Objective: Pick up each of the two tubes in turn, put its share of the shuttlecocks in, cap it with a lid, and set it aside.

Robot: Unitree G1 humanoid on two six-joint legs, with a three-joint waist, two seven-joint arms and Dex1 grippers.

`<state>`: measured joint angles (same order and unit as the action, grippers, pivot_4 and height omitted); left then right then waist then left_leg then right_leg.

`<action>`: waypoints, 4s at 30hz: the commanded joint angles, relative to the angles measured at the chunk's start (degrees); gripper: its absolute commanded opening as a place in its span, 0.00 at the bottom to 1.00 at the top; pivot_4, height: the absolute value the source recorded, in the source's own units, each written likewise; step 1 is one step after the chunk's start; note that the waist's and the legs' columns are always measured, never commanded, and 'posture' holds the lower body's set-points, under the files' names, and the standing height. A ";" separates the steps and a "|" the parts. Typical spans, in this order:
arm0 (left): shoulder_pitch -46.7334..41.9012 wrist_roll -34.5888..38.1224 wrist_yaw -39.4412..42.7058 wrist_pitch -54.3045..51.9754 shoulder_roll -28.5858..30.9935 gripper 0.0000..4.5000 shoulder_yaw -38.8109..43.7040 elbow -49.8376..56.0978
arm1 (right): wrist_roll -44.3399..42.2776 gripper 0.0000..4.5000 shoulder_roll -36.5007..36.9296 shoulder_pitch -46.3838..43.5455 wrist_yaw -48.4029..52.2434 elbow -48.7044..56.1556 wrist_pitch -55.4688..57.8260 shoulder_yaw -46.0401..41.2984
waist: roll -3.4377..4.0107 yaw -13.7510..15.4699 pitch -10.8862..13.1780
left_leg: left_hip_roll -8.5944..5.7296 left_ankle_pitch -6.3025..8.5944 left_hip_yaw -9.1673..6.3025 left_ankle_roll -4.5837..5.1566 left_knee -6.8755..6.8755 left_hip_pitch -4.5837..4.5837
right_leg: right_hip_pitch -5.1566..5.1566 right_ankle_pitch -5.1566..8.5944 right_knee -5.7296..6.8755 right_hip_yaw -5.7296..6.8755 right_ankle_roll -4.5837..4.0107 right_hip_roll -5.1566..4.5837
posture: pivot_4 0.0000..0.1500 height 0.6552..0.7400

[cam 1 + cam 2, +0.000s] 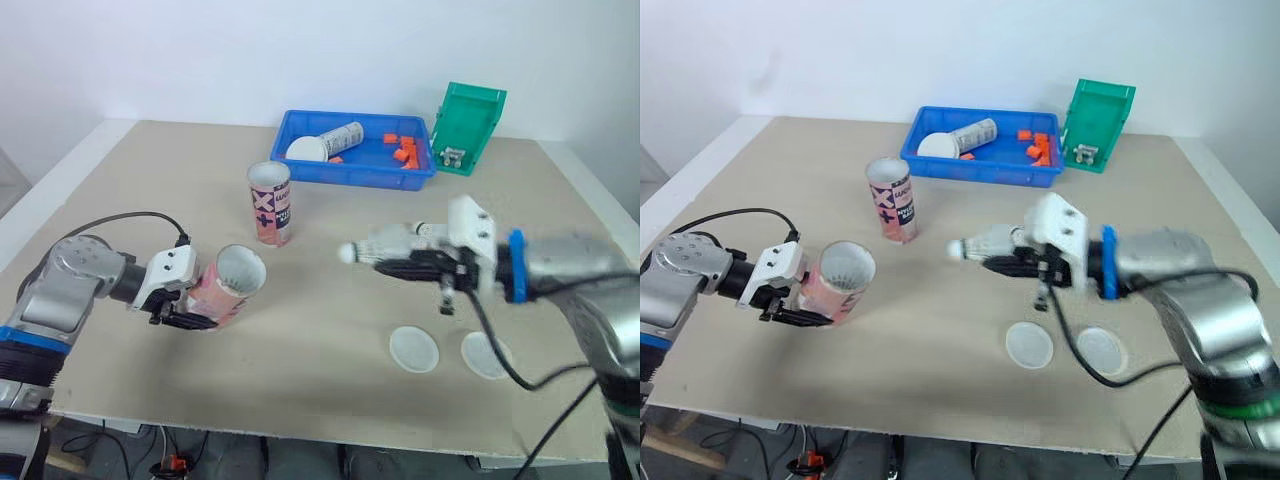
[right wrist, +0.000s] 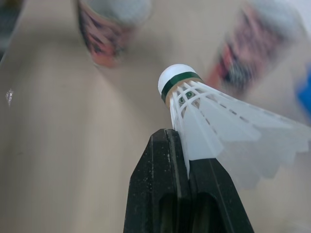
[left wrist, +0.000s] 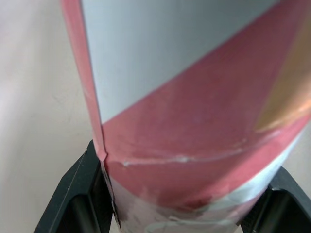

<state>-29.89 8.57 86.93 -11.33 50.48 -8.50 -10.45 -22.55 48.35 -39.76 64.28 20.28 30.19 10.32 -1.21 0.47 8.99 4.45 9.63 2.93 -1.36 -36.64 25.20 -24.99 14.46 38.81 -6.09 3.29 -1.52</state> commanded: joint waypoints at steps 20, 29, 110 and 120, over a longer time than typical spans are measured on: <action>0.34 -1.15 -1.09 -0.76 -0.35 0.61 -1.29 0.86 | 16.62 0.53 -21.61 -27.82 17.74 -22.01 -21.46 18.25 | 0.02 0.20 -0.02 | -0.13 -0.23 -0.02 0.31 0.04 0.48 | -0.17 0.00 0.26 0.47 0.01 -0.33 | 1.00 0.57; 0.86 -1.07 -1.25 -0.73 -0.03 0.61 -1.03 1.11 | 8.16 0.92 -23.92 -28.62 17.95 -25.05 -14.71 10.30 | 0.01 0.20 -0.02 | -0.10 -0.23 -0.02 0.31 0.03 0.48 | -0.12 -0.01 0.26 0.51 0.00 -0.32 | 1.00 0.57; 11.56 4.18 -19.86 7.25 -29.03 0.61 -7.66 0.43 | 10.00 0.59 27.69 22.57 21.09 -12.94 -7.50 -10.87 | -0.08 -0.13 0.08 | 0.46 -0.19 -0.19 -0.02 -0.17 0.80 | 0.11 0.10 0.23 1.03 0.11 0.05 | 1.00 0.57; 18.82 7.35 -22.95 2.25 -25.72 0.61 -6.30 11.41 | 8.60 0.59 25.61 23.53 19.21 -9.27 -2.10 -9.11 | -0.03 -1.32 0.04 | 0.45 -0.13 -0.04 -0.11 0.11 -0.06 | 0.67 0.19 0.22 0.76 0.05 0.08 | 1.00 0.57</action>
<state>-13.33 17.08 63.19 -6.15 23.12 -12.71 0.89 -12.44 74.26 -14.23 83.57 8.26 26.13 1.70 -1.24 -0.85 9.03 4.90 9.50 2.88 -1.47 -36.48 25.12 -24.31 14.70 39.03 -5.33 3.33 -1.42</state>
